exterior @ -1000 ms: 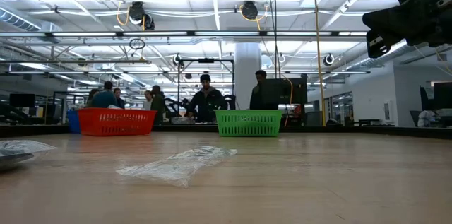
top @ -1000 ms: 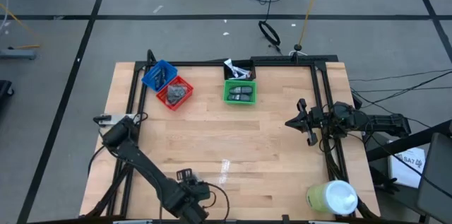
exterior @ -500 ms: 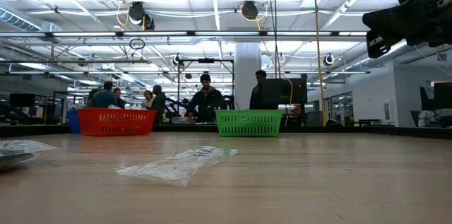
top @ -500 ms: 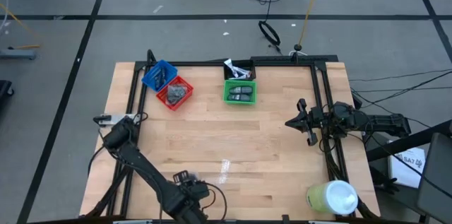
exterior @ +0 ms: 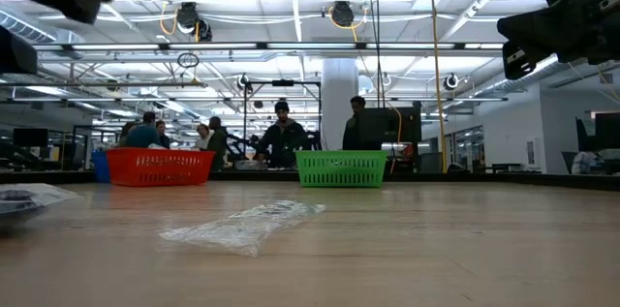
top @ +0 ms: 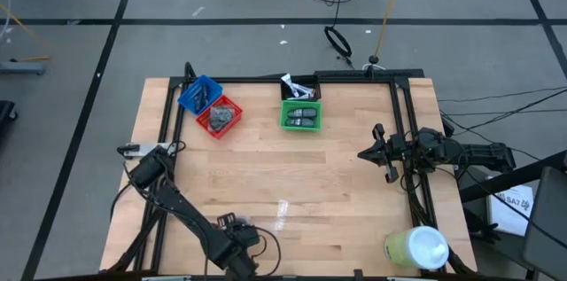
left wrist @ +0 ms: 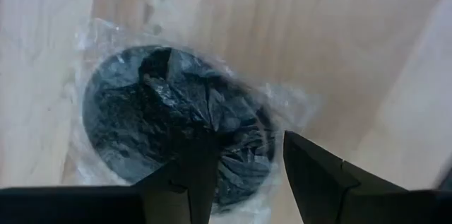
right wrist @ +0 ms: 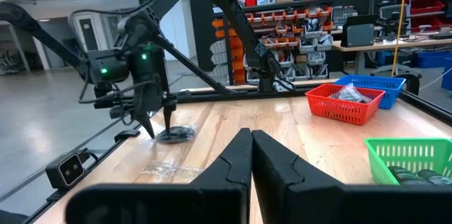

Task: Pick & Place Travel size toiletries
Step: Put the black hairbrush into the red bin

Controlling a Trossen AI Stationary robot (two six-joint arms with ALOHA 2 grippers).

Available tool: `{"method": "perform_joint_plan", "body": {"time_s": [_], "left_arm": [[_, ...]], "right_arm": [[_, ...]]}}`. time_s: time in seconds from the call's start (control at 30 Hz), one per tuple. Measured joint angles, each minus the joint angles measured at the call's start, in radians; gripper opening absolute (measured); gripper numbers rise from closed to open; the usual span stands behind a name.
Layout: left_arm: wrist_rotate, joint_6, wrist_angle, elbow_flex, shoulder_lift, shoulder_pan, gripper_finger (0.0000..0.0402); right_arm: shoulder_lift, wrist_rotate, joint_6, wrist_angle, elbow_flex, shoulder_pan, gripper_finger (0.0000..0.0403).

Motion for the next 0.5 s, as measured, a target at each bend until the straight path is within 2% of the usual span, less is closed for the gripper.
{"method": "perform_joint_plan", "body": {"time_s": [0.13,0.3,0.4,0.5], "left_arm": [[-0.002,0.022,0.084,-0.057,-0.008,0.012,0.0161],[0.000,0.067,0.105,-0.068,-0.009,0.022,0.0157],[-0.003,0.080,0.105,-0.070,-0.013,0.022,0.0132],[-0.002,0.096,0.106,-0.070,-0.017,0.023,0.0085]], "right_arm": [[0.000,0.000,0.000,0.000,0.000,0.000,0.0000],[0.000,0.000,0.000,0.000,0.000,0.000,0.0000],[0.000,0.000,0.000,0.000,0.000,0.000,0.0000],[0.000,0.000,0.000,0.000,0.000,0.000,0.0000]]}}
